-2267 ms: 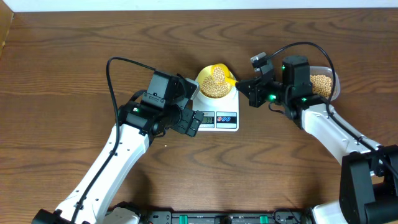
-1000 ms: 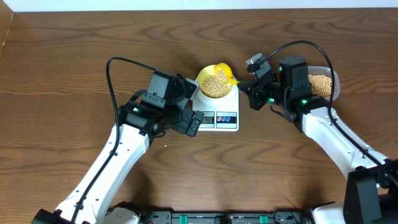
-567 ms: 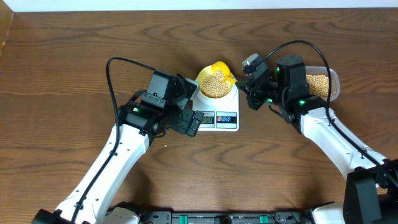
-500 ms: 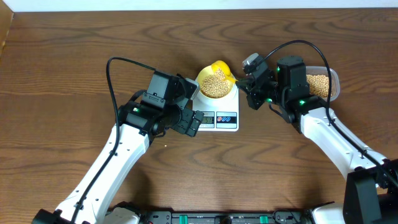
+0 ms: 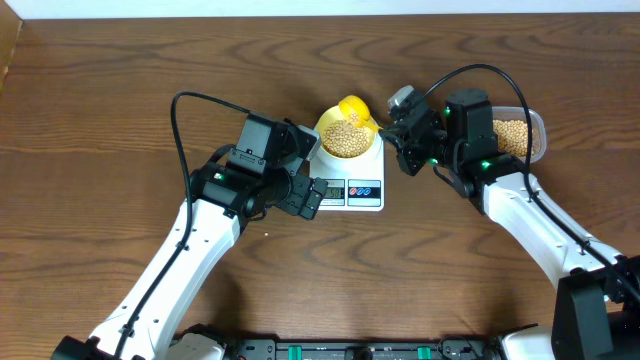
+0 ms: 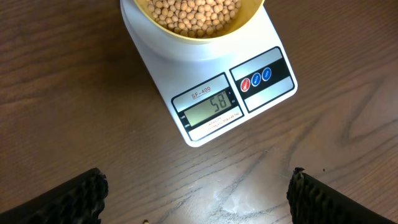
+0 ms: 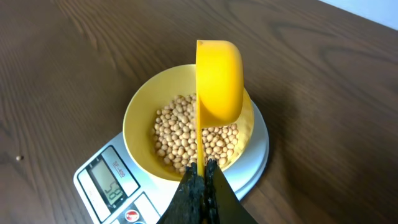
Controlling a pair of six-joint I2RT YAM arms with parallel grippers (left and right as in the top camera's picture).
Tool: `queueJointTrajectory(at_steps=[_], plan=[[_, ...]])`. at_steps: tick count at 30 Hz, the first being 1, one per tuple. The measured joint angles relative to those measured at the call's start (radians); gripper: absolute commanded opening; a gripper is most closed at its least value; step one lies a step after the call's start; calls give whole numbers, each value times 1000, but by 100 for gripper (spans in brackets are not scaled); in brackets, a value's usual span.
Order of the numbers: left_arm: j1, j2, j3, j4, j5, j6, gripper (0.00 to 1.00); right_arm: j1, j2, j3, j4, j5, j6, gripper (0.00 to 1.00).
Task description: Scoop item into bowl and weigh 50g on scale
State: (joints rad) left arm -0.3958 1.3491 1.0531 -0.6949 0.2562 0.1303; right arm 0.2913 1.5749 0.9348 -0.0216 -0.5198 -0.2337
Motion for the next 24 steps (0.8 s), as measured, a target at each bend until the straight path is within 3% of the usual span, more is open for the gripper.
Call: queueJointTrajectory(at_steps=[9,24], plan=[[0,0,0,0,0,0,95,0,0,0,6,-21,175,1],[0,0,0,0,0,0,95,7,0,0,-59,47,96,1]])
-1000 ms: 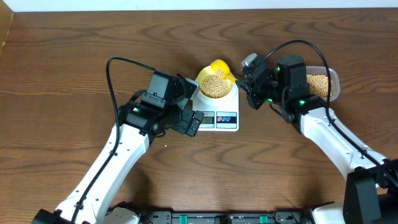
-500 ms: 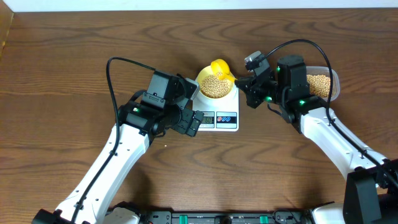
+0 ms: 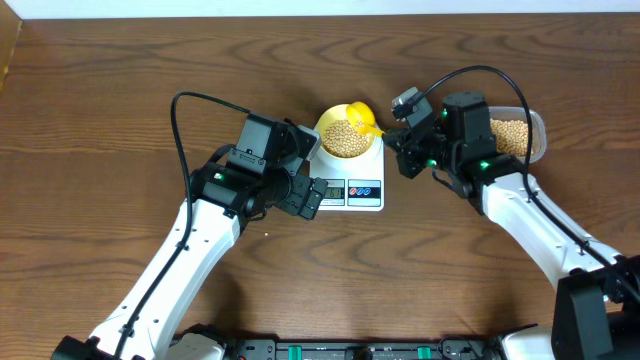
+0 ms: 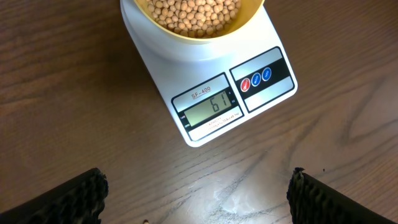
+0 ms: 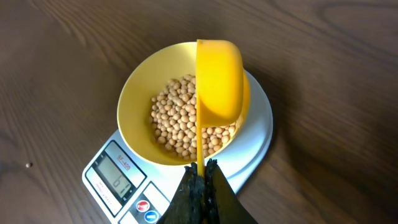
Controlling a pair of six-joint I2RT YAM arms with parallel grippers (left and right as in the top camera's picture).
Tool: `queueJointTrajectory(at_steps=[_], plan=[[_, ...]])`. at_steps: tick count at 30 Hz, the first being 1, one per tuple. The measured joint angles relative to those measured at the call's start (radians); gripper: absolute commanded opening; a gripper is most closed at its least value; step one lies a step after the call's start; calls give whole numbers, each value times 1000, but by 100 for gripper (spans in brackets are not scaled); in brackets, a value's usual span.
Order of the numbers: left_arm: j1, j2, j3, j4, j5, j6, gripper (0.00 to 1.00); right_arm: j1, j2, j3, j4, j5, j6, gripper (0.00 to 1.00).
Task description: Scoop item into bowl and weigh 50g on scale
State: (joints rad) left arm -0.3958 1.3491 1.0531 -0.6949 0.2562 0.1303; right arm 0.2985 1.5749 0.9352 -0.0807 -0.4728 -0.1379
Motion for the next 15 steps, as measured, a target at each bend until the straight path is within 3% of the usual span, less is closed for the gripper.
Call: queueJointTrajectory(at_steps=[15], plan=[[0,0,0,0,0,0,95,77,29,0,48,92,-50,1]])
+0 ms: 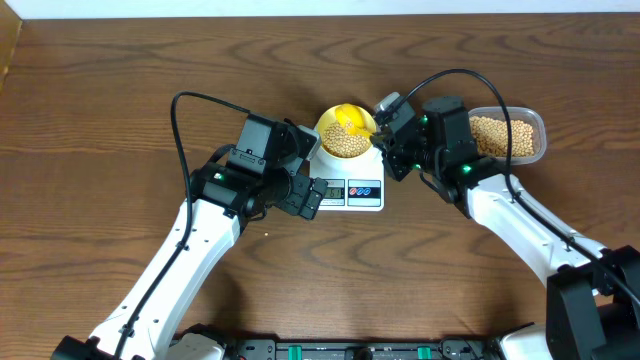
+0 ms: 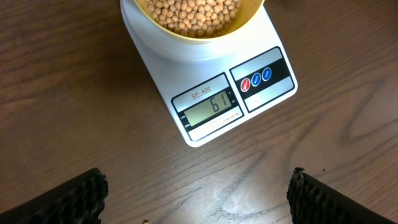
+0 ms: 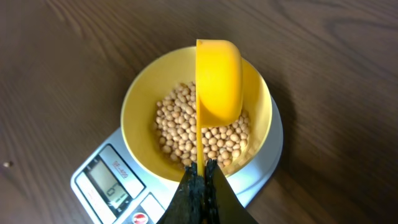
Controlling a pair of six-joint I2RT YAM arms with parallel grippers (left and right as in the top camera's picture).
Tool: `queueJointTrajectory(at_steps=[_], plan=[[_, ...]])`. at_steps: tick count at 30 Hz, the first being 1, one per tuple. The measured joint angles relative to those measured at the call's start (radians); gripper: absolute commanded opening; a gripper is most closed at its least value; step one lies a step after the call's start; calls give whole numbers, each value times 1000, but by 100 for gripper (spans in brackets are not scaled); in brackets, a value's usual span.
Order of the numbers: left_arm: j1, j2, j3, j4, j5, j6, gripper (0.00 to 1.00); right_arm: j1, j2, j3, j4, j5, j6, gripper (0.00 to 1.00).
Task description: Scoop item into bowl and weigh 50g on scale
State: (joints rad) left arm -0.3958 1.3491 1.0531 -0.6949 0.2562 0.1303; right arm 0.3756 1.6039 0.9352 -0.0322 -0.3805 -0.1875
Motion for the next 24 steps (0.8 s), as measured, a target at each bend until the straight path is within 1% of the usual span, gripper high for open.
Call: queueJointTrajectory(at_steps=[9,24], plan=[[0,0,0,0,0,0,95,0,7,0,-2,64,-85,1],[0,0,0,0,0,0,95,29,19,0,-32,59,-106,1]])
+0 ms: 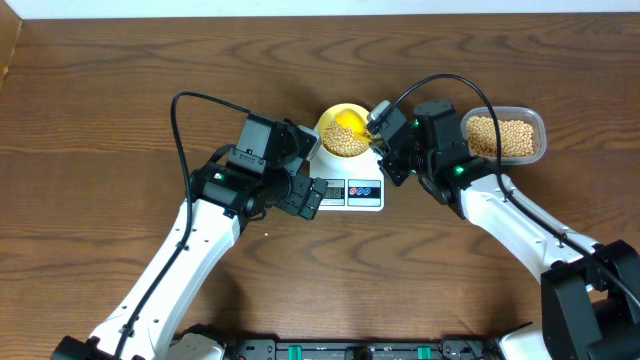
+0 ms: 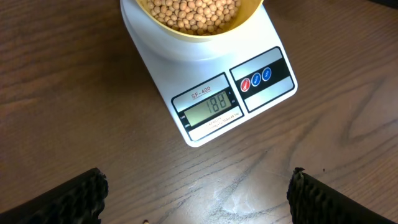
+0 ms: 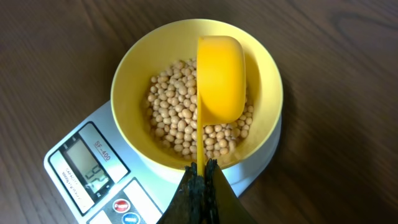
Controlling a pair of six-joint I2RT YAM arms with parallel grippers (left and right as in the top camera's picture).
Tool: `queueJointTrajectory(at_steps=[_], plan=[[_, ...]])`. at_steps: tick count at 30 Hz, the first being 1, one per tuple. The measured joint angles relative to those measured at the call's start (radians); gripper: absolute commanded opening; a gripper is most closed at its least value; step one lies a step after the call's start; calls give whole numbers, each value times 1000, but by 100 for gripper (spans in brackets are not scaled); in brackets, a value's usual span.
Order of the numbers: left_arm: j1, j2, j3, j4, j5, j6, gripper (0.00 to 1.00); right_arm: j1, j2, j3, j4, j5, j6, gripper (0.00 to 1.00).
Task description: Scoop item into bowl and weigh 50g on scale
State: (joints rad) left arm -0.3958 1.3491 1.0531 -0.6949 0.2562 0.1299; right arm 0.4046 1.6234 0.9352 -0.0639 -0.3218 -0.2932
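A yellow bowl (image 3: pixel 143 71) holding soybeans (image 3: pixel 171 121) stands on the white digital scale (image 2: pixel 205 102). The scale's display (image 2: pixel 211 102) shows changing digits, unreadable as one value. My right gripper (image 3: pixel 200 167) is shut on the handle of a yellow scoop (image 3: pixel 219 78), whose cup sits down in the bowl on the beans. In the overhead view the scoop (image 1: pixel 347 123) lies inside the bowl. My left gripper (image 2: pixel 198 190) is open over bare table just in front of the scale, holding nothing.
A clear plastic tub of soybeans (image 1: pixel 503 135) stands to the right of the scale behind my right arm. A single stray bean (image 2: pixel 145 221) lies on the wood table (image 1: pixel 120 90) near my left fingers.
My right gripper has lowered the scoop from over the bowl's right side into the bowl onto the beans. The scale reading has left 61 and is changing. The left arm is unmoved.
The scoop hung tipped above the bowl with the scale at 58. The reading then stood at 61 with the scoop over the bowl's right rim. It moved back over the bowl at 61, and now rests in the beans.
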Motion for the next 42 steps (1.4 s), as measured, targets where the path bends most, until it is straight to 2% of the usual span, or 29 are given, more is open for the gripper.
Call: queueJointTrajectory(at_steps=[10,21,33,42], plan=[[0,0,0,0,0,0,95,1,0,1,-40,-58,23,1],[0,0,0,0,0,0,95,-5,1,1,-35,-91,195,1],[0,0,0,0,0,0,95,-61,3,1,5,-125,450,1],[0,0,0,0,0,0,95,-168,6,1,79,-270,609,1]])
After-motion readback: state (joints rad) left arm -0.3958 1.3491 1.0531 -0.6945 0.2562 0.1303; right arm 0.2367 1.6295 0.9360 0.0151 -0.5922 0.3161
